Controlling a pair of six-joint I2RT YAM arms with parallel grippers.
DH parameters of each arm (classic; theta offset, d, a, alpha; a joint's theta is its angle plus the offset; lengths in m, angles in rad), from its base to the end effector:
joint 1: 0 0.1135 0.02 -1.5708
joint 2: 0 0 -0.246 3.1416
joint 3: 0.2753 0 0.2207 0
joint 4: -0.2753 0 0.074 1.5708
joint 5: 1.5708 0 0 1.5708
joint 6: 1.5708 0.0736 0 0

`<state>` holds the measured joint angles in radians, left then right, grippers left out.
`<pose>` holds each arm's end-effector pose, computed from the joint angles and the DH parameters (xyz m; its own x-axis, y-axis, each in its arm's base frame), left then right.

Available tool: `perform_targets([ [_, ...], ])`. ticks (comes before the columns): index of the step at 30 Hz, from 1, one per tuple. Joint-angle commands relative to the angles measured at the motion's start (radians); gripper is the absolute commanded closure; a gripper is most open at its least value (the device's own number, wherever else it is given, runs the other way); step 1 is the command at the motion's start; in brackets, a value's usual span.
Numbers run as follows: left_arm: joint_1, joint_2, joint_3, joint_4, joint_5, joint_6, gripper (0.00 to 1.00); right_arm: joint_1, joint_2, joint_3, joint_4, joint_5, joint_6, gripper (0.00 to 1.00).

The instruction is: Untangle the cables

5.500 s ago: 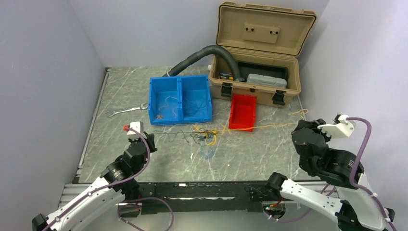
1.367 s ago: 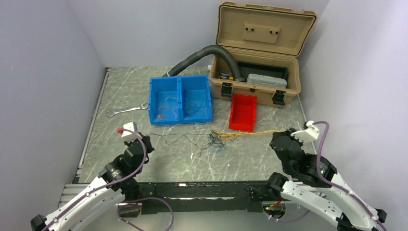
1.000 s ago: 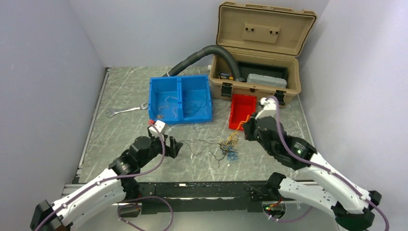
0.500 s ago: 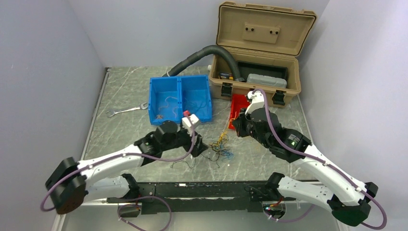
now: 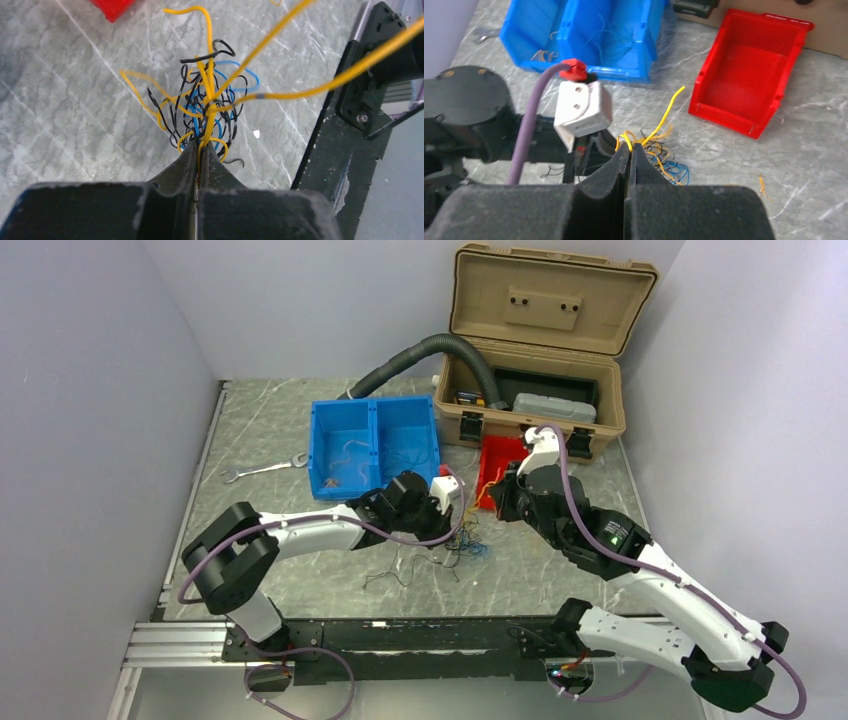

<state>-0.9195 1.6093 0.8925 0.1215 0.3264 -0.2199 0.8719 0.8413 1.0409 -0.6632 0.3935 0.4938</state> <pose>0.1922 -0.2911 0.1844 -0.5312 0.3560 -0.7688 0.8181 0.4516 -0.3561 0.1370 0.1191 0.3343 -0.4839 0.1047 -0.8689 -0.2919 0.9167 0.2730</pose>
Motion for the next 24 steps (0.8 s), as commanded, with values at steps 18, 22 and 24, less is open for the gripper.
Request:
perform_targets([
  [18, 0.236, -0.160, -0.293, 0.446, 0.545, -0.208, 1.00, -0.230, 0.005, -0.370, 0.252, -0.440, 0.002, 0.29],
  [22, 0.247, -0.150, -0.292, 0.406, 0.528, -0.180, 1.00, -0.223, -0.116, -0.502, 0.355, -0.620, 0.041, 0.29],
  [24, 0.247, -0.146, -0.297, 0.407, 0.524, -0.186, 1.00, -0.208, -0.133, -0.563, 0.428, -0.660, 0.074, 0.29],
])
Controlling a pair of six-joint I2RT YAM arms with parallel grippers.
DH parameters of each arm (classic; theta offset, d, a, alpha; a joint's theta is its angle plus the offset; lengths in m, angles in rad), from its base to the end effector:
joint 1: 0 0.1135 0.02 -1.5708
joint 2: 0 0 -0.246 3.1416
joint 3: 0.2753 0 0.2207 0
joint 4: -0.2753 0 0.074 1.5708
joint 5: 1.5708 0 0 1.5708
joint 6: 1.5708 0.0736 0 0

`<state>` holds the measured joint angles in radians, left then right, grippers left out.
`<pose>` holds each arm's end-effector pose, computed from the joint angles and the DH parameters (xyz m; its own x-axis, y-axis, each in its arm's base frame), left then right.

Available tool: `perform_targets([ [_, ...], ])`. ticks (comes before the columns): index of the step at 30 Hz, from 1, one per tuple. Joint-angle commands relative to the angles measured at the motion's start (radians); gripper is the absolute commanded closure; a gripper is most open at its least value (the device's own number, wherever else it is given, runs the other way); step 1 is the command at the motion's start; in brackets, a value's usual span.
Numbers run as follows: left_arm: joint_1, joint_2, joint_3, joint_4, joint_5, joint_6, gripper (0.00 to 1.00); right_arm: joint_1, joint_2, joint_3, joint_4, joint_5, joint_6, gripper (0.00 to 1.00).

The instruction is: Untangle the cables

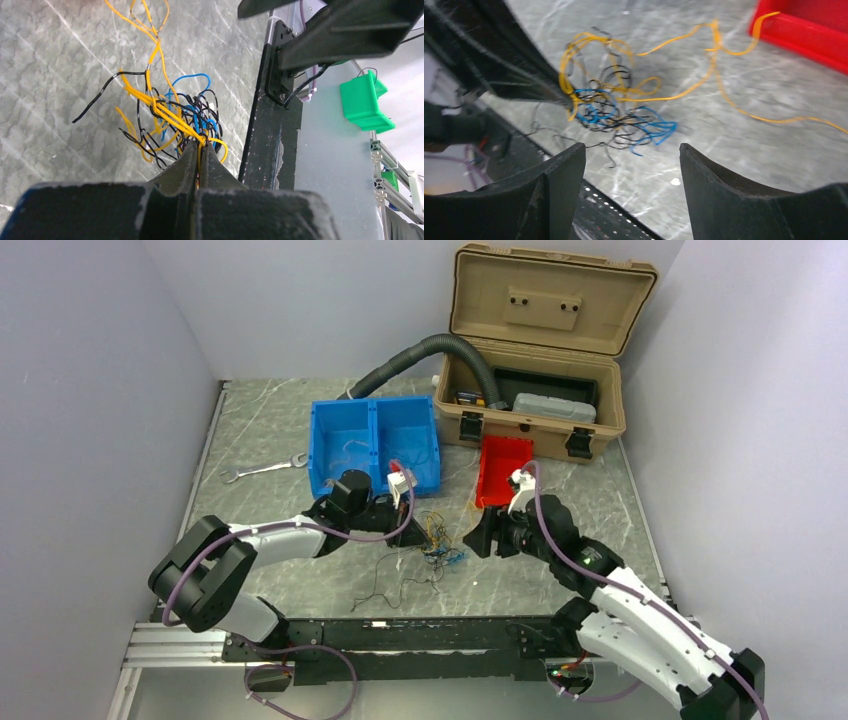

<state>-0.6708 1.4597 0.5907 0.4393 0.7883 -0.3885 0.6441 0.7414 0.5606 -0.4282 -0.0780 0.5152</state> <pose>0.1948 -0.2212 0.1821 -0.6593 0.1823 -0.7294 0.7494 0.2383 -0.6178 0.1398 0.1122 0.2161 -0.7182 0.0750 -0.6918 -0.3400 0.8296 0.4429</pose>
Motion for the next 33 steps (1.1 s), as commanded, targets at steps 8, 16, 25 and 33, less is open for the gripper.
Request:
perform_targets([
  [8, -0.002, 0.006, 0.002, 0.115, 0.090, -0.031, 1.00, 0.129, 0.098, -0.153, 0.438, -0.094, 0.083, 0.36],
  [16, -0.001, 0.007, -0.008, 0.136, 0.119, -0.038, 1.00, 0.187, 0.244, -0.120, 0.546, -0.025, 0.051, 0.44],
  [25, -0.002, -0.014, -0.022, 0.169, 0.116, -0.054, 1.00, 0.251, 0.291, -0.113, 0.499, 0.187, 0.126, 0.85],
  [33, 0.000, -0.323, -0.161, 0.062, -0.258, 0.058, 1.00, 0.252, 0.332, -0.042, 0.015, 0.584, 0.427, 1.00],
])
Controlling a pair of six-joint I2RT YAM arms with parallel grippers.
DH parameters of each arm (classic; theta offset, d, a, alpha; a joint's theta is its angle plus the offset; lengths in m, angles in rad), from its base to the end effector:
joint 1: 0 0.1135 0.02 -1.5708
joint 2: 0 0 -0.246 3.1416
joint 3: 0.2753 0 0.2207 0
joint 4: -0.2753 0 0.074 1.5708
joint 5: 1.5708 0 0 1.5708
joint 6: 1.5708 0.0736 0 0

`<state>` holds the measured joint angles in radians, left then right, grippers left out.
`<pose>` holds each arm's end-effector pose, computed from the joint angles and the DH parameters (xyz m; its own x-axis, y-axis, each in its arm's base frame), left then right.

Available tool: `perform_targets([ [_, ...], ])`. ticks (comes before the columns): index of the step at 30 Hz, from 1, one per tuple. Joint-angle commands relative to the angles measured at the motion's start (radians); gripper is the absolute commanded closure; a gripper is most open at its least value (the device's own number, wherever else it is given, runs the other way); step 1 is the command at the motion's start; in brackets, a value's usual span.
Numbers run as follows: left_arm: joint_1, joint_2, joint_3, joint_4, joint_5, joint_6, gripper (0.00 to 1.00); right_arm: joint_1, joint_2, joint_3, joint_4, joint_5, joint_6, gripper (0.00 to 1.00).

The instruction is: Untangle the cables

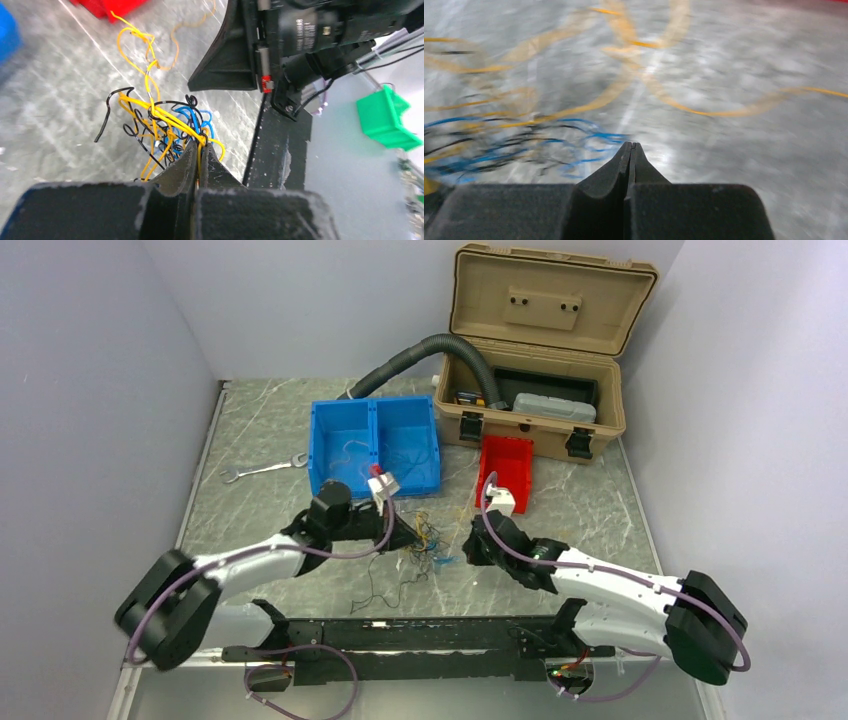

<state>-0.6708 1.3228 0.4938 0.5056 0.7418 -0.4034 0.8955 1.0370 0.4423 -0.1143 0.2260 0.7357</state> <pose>0.1798 -0.2061 0.1952 -0.6058 0.1113 -0.7878 0.7853 0.2425 -0.5697 0.1473 0.1575 0.1611 -0.7409 0.1212 -0.6606 -0.2120 0.8911 0.4012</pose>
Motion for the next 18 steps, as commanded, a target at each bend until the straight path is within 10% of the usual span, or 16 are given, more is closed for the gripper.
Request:
perform_targets([
  [1, -0.001, -0.232, -0.081, -0.026, -0.273, 0.083, 1.00, 0.001, 0.056, 0.092, -0.363, 0.319, 0.253, 1.00],
  [8, 0.000, -0.366, -0.122, -0.146, -0.567, 0.095, 1.00, -0.001, 0.111, 0.145, -0.558, 0.399, 0.372, 1.00],
  [11, 0.000, -0.297, -0.100, -0.084, -0.365, 0.102, 1.00, 0.002, 0.008, 0.074, -0.241, 0.206, 0.130, 0.82],
  [15, -0.001, -0.201, -0.076, 0.007, -0.165, 0.078, 1.00, 0.003, -0.189, -0.048, 0.132, -0.069, -0.066, 0.35],
  [18, 0.001, -0.155, -0.069, 0.091, -0.030, 0.048, 1.00, 0.002, -0.244, -0.063, 0.244, -0.202, -0.170, 0.24],
])
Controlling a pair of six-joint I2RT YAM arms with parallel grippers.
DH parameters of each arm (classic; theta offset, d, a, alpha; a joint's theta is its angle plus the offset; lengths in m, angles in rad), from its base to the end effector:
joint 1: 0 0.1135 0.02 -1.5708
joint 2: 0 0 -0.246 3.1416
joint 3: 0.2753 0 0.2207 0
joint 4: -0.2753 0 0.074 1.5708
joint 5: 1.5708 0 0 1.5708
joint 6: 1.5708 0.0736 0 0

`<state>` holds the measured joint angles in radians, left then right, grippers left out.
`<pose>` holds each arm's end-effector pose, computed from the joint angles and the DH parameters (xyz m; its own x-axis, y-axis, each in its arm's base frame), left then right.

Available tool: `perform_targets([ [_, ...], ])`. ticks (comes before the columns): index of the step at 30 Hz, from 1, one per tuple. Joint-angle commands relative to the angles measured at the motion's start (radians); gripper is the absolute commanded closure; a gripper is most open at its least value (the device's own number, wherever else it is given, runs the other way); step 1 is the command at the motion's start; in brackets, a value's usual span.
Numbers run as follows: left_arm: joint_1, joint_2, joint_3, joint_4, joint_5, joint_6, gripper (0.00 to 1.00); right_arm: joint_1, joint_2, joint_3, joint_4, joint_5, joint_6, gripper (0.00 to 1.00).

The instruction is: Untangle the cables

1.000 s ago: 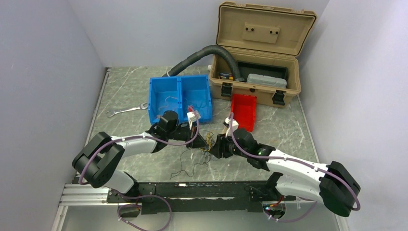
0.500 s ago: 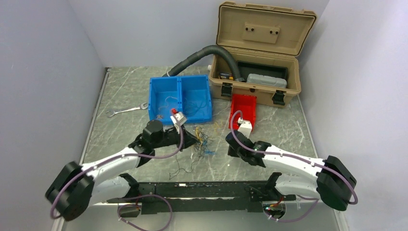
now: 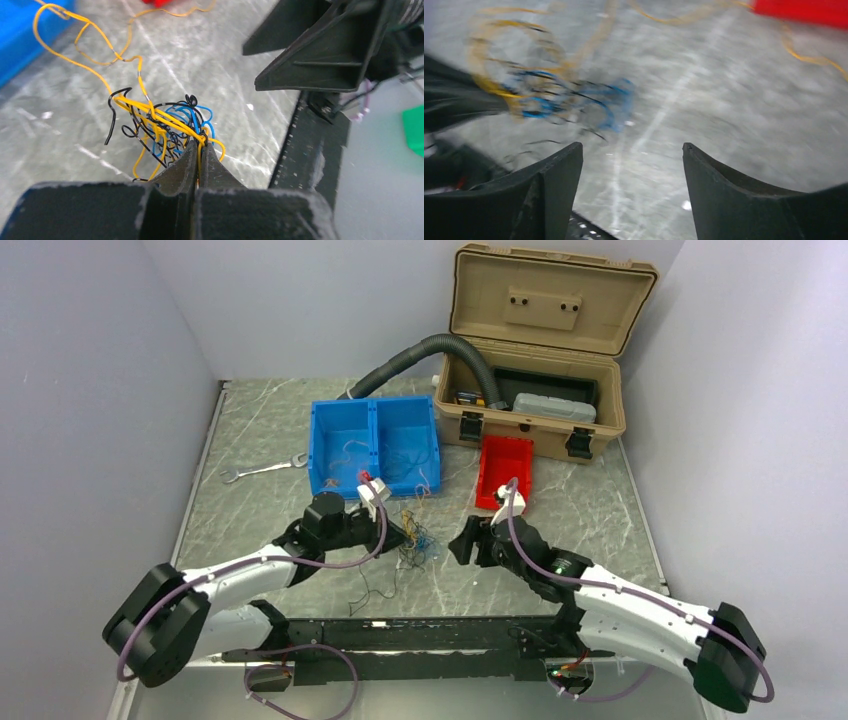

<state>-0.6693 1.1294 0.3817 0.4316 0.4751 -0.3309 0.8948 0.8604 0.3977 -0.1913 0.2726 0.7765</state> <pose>0.1705 -0.1778 0.1921 -0.5206 0.0435 -0.8527 0.7651 0.4671 -0.4433 0.1352 0.1369 0.1707 -0.7043 0.2006 -0.6810 -0.1738 0.8813 0.4393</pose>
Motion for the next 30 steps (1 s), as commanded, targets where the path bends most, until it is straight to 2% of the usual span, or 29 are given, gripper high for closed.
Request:
perform_targets([
  [1, -0.001, 0.048, 0.044, 0.194, 0.274, -0.036, 1.00, 0.003, -0.061, -0.009, 0.332, -0.302, -0.242, 0.23],
  [4, 0.000, 0.075, 0.034, 0.294, 0.373, -0.082, 1.00, 0.005, -0.004, 0.038, 0.315, -0.354, -0.311, 0.22],
  [8, -0.001, 0.100, 0.027, 0.401, 0.465, -0.127, 1.00, 0.006, 0.035, 0.066, 0.326, -0.396, -0.353, 0.29],
  [10, 0.000, 0.100, 0.020, 0.422, 0.473, -0.134, 1.00, 0.005, 0.038, 0.067, 0.331, -0.390, -0.358, 0.33],
  [17, -0.001, 0.108, 0.023, 0.425, 0.482, -0.135, 1.00, 0.009, 0.056, 0.054, 0.347, -0.366, -0.346, 0.36],
  [19, -0.002, 0.126, 0.028, 0.442, 0.492, -0.149, 1.00, 0.021, 0.078, 0.061, 0.348, -0.311, -0.331, 0.40],
  [30, -0.002, 0.131, 0.028, 0.461, 0.503, -0.157, 1.00, 0.171, 0.150, 0.004, 0.513, 0.108, -0.159, 0.44],
])
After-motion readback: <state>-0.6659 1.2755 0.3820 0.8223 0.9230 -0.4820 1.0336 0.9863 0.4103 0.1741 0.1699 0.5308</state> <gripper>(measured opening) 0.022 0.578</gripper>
